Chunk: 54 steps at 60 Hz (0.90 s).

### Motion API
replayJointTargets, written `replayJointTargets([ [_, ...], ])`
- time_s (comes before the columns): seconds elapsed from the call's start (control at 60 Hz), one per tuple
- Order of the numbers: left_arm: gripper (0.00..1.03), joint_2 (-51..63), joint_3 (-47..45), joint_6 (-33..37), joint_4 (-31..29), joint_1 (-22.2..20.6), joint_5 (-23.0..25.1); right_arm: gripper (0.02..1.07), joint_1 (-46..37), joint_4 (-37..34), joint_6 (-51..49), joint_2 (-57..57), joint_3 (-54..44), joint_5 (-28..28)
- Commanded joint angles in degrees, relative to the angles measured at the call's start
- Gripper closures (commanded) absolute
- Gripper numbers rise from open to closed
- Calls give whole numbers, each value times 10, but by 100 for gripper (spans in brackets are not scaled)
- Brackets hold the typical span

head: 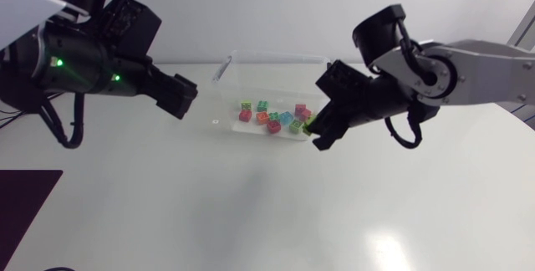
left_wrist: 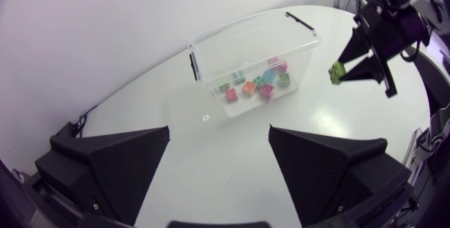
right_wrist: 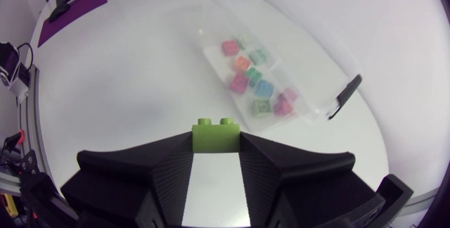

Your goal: Place the duplo bricks in the container

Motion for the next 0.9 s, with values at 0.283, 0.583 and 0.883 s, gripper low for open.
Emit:
replayJointTargets([
  [0.283, 4, -87, -45, 4, -20, 16, -40, 79, -30, 7, 62, 81, 167, 15],
  [0.583, 4, -173, -114, 25, 15, 28, -41, 72, -32, 66, 72, 192, 228, 45],
  [0.883, 4, -269, -164, 30, 66, 81, -42, 7, -32, 139, 70, 136, 177, 89],
])
